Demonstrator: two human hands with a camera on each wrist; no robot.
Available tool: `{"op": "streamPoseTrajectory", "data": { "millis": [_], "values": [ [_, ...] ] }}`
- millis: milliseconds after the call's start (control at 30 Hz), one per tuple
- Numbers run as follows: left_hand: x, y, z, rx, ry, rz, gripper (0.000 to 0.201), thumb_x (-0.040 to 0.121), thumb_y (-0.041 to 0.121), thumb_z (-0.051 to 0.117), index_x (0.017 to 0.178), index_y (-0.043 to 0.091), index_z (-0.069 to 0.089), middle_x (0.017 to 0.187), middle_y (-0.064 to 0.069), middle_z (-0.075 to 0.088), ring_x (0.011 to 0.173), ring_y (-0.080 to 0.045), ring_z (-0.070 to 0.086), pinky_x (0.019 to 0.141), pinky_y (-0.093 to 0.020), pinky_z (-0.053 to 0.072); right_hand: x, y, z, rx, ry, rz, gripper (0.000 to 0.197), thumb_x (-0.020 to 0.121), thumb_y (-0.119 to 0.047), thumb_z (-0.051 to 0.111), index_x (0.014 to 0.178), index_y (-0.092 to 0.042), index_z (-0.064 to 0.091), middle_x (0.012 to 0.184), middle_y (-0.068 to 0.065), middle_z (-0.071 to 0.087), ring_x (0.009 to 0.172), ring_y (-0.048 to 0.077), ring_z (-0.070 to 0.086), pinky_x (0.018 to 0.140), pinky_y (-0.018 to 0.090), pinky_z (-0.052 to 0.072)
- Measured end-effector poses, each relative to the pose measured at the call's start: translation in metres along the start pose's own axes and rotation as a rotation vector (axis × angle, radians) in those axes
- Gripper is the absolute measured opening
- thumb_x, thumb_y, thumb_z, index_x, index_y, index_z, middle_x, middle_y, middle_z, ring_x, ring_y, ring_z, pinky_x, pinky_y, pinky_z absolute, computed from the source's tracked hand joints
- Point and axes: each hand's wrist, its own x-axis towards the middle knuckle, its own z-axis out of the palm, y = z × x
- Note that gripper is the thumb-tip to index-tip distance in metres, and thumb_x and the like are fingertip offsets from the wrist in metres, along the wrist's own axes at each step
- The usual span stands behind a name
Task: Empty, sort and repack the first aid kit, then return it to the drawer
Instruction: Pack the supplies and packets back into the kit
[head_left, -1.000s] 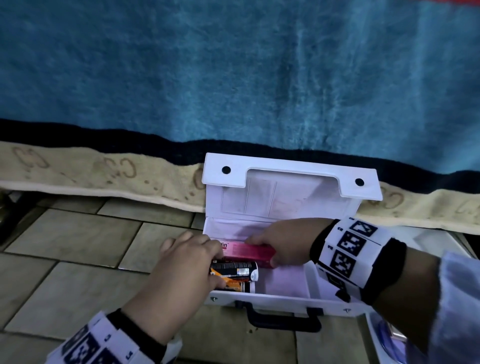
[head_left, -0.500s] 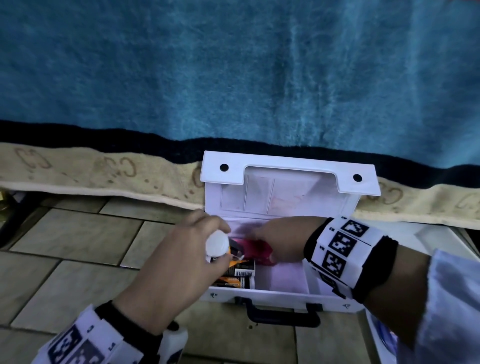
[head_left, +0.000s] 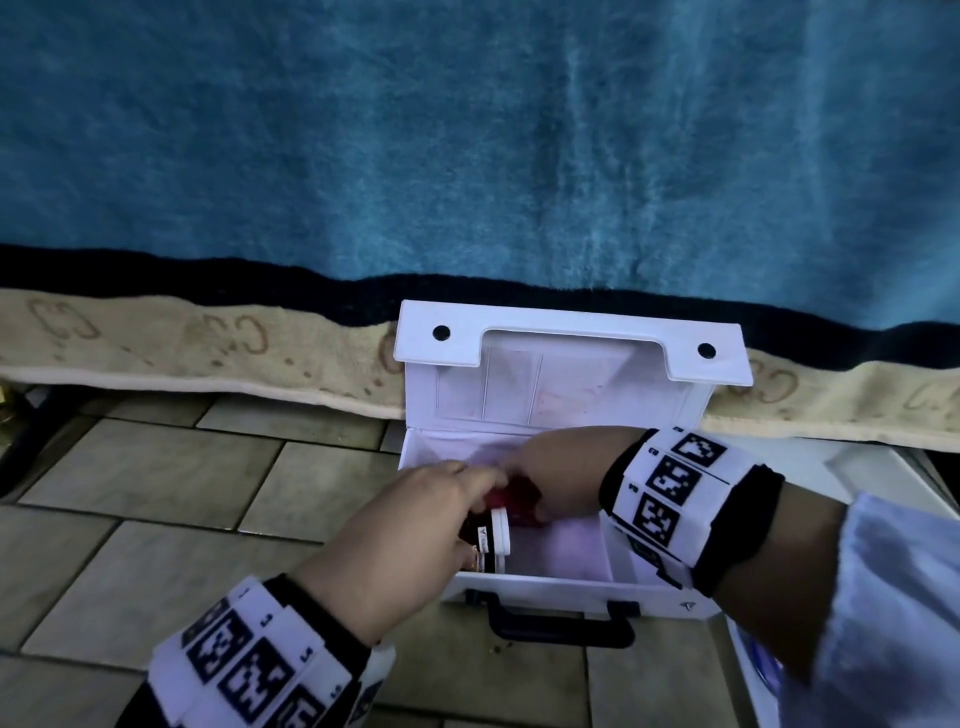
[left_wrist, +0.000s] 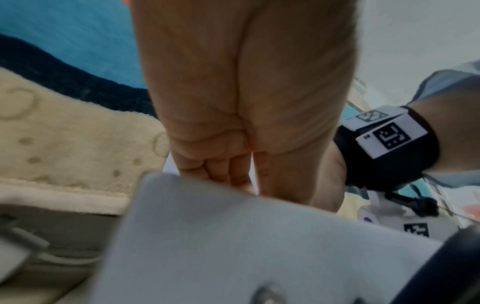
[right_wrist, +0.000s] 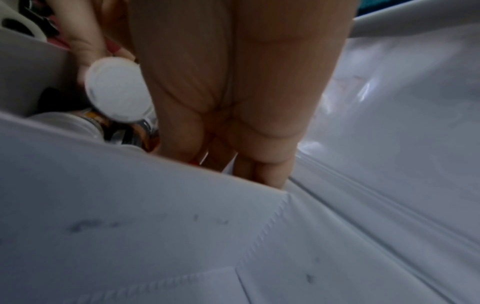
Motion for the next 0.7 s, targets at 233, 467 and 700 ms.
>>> {"op": "streamPoseTrajectory", "data": {
  "millis": [233,467,700],
  "values": [
    [-0.004,-0.005,-0.002,-0.016,-0.03,-0.082,0.038,0.079,0.019,0.07,0.112,0.033,0.057,0.112,0.013,0.056,0.106,-0.007,0.054,0.093,-0.027,0.044,-0.004,0.0,-0.004,0.032,-0.023,-0.011,0.051,0.085,-0.013,0.062,0.133,-0.024,0.046,0.119,0.007,0.061,0.105,0.025,0.056,0.078,0.029,0.04],
    [-0.006,-0.006,-0.002,0.004,-0.04,-0.136,0.041,0.079,0.018,0.07,0.116,0.031,0.057,0.115,0.012,0.055,0.107,-0.007,0.053,0.094,-0.026,0.042,-0.004,-0.002,-0.004,0.048,-0.024,-0.003,0.051,0.084,-0.012,0.062,0.131,-0.026,0.047,0.118,0.005,0.061,0.102,0.023,0.057,0.078,0.029,0.042],
    [-0.011,-0.002,-0.006,-0.013,0.019,-0.135,0.038,0.081,0.022,0.07,0.117,0.027,0.057,0.115,0.01,0.055,0.106,-0.01,0.053,0.091,-0.026,0.043,-0.023,0.0,-0.014,0.115,0.052,0.061,0.053,0.086,-0.017,0.063,0.136,-0.021,0.046,0.126,0.001,0.059,0.108,0.019,0.055,0.087,0.028,0.042]
  ]
}}
